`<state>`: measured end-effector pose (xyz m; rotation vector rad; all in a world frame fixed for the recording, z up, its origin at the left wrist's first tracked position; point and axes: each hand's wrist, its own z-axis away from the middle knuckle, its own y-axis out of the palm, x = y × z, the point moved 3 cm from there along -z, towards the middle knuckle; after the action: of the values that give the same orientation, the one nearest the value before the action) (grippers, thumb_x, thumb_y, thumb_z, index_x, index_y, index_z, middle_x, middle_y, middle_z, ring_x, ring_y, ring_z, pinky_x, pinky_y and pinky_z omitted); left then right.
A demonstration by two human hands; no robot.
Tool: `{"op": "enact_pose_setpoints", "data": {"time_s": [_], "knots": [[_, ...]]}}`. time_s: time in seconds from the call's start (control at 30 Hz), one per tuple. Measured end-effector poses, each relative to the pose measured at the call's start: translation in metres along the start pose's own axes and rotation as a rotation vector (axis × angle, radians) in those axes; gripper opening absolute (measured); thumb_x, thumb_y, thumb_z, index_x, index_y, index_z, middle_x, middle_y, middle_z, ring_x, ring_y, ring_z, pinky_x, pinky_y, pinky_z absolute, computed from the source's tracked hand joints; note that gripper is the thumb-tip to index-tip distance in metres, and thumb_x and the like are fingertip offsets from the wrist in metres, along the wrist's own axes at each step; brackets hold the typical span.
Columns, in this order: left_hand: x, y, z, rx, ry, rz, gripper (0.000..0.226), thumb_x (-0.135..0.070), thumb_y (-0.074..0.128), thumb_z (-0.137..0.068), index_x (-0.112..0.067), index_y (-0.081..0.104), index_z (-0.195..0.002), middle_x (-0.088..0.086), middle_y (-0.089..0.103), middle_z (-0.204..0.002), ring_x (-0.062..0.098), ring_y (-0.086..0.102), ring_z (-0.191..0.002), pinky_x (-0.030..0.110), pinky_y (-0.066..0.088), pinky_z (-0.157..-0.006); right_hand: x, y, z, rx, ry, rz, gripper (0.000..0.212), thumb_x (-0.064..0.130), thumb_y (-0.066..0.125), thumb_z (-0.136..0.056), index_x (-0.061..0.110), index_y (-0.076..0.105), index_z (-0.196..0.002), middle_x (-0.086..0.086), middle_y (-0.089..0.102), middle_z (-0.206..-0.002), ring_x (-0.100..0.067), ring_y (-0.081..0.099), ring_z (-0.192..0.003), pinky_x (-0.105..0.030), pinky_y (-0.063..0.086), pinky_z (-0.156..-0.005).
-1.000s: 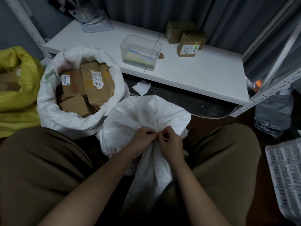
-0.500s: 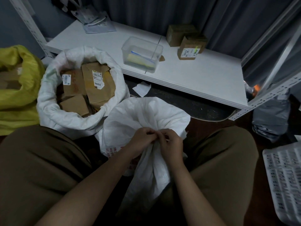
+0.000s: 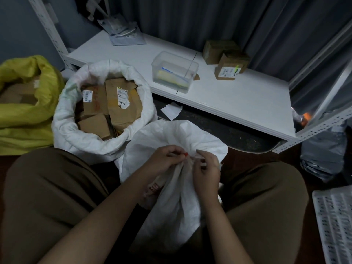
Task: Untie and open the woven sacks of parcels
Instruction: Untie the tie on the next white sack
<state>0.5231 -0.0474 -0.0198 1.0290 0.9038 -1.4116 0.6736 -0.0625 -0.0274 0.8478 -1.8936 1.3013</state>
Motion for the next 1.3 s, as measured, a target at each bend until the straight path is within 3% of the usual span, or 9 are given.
{"op": "enact_pose_setpoints", "data": {"time_s": [0.13,0.3,0.4,0.53,0.63,0.8,0.97,1.17,1.3], "knots": [[-0.008,-0.013,0.005,0.022,-0.015,0.130,0.015,-0.005,0.061,-0.087,-0.019,0.067,-0.087,-0.009,0.064,-0.070,0.004,0.057,-0.067,0.020,0.046,-0.070,0.024,0.006,-0.018,0.058,-0.068,-0.006,0.017,0.005,0.060,-0.086,0.013,0.071,-0.096,0.003,0.063,-0.096,-0.018,0.059,-0.096,-0.037,0.050,-0.086],[-0.013,-0.019,0.012,-0.023,-0.023,0.212,0.016,-0.004,0.058,-0.090,-0.017,0.066,-0.091,-0.010,0.064,-0.067,0.002,0.055,-0.062,0.020,0.043,-0.066,0.037,0.012,-0.021,0.299,-0.110,-0.049,0.011,0.011,0.063,-0.088,0.015,0.072,-0.092,0.017,0.060,-0.089,-0.002,0.056,-0.089,-0.021,0.047,-0.081],[-0.015,-0.021,0.016,-0.049,-0.028,0.190,0.016,-0.004,0.058,-0.090,-0.017,0.068,-0.091,-0.007,0.065,-0.070,0.005,0.056,-0.065,0.023,0.045,-0.070,0.038,0.015,-0.023,0.379,-0.125,0.099,0.012,0.019,0.063,-0.090,0.015,0.073,-0.095,0.004,0.064,-0.093,-0.006,0.055,-0.088,-0.018,0.042,-0.076],[-0.023,-0.022,0.023,-0.092,-0.003,0.140,0.012,-0.010,0.060,-0.090,-0.020,0.066,-0.091,0.003,0.070,-0.090,0.005,0.064,-0.077,0.021,0.047,-0.072,0.032,0.007,-0.037,0.317,0.046,0.210,0.017,0.020,0.058,-0.092,0.016,0.074,-0.095,-0.002,0.067,-0.100,-0.017,0.058,-0.097,-0.023,0.038,-0.077],[-0.033,-0.027,0.025,-0.124,0.073,0.081,0.011,-0.009,0.061,-0.089,-0.019,0.067,-0.092,0.012,0.070,-0.096,0.015,0.066,-0.087,0.020,0.050,-0.073,0.040,0.001,-0.044,0.313,0.138,0.147,0.024,0.016,0.060,-0.089,0.013,0.069,-0.111,-0.004,0.062,-0.117,-0.018,0.055,-0.108,-0.027,0.043,-0.089],[-0.068,-0.035,0.025,-0.216,0.224,0.028,0.012,-0.008,0.061,-0.089,-0.019,0.065,-0.089,0.000,0.061,-0.082,0.008,0.059,-0.076,0.013,0.050,-0.065,0.069,-0.002,-0.045,0.167,-0.140,0.275,0.028,0.020,0.062,-0.086,0.011,0.070,-0.111,-0.008,0.066,-0.112,-0.029,0.050,-0.114,-0.035,0.033,-0.100],[-0.122,-0.041,0.021,-0.305,0.319,0.124,0.013,-0.009,0.060,-0.090,-0.021,0.062,-0.086,-0.004,0.060,-0.080,0.005,0.058,-0.071,0.021,0.050,-0.067,0.111,0.013,-0.050,0.412,-0.179,0.016,0.025,0.021,0.061,-0.089,0.014,0.070,-0.111,-0.005,0.067,-0.106,-0.019,0.059,-0.100,-0.030,0.044,-0.091],[-0.187,-0.060,0.005,-0.371,0.403,0.040,0.011,-0.012,0.058,-0.093,-0.022,0.060,-0.088,-0.003,0.060,-0.086,0.008,0.058,-0.074,0.021,0.048,-0.066,0.143,0.030,-0.092,0.279,-0.136,-0.209,0.019,0.020,0.057,-0.093,0.015,0.073,-0.103,-0.001,0.071,-0.098,-0.014,0.063,-0.094,-0.032,0.050,-0.085],[-0.204,-0.080,-0.027,-0.450,0.333,-0.056,0.018,-0.021,0.055,-0.094,-0.015,0.055,-0.111,-0.002,0.057,-0.095,0.011,0.057,-0.081,0.026,0.048,-0.073,0.141,0.043,-0.144,0.280,-0.153,-0.054,0.020,0.022,0.057,-0.094,0.015,0.072,-0.106,0.000,0.071,-0.105,-0.017,0.063,-0.098,-0.035,0.050,-0.087]]}}
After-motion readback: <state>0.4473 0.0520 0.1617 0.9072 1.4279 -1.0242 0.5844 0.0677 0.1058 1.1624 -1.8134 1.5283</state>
